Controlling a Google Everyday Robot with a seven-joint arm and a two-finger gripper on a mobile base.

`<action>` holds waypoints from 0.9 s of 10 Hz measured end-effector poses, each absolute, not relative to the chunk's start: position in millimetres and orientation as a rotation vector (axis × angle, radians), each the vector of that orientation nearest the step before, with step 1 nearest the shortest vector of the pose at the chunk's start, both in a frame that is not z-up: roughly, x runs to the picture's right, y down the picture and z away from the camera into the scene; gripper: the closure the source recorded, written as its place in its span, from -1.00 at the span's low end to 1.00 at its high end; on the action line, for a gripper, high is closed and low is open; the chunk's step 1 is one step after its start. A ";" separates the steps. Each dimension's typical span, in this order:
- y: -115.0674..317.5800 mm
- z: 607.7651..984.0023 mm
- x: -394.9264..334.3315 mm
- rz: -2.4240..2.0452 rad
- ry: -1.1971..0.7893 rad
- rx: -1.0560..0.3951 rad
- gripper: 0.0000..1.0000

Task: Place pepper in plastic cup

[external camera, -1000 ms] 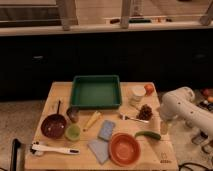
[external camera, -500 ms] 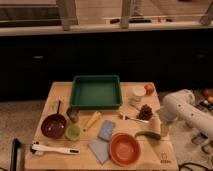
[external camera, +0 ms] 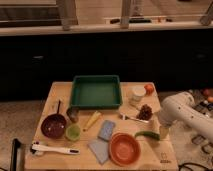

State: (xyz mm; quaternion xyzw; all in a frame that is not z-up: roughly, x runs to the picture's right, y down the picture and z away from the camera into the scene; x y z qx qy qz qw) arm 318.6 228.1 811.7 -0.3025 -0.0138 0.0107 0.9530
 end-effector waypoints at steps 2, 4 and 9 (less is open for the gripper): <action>237.1 810.8 311.4 0.015 -0.041 -0.618 -0.60; 247.9 814.5 303.4 0.007 -0.051 -0.627 -0.60; 264.3 820.6 291.6 -0.005 -0.058 -0.634 0.27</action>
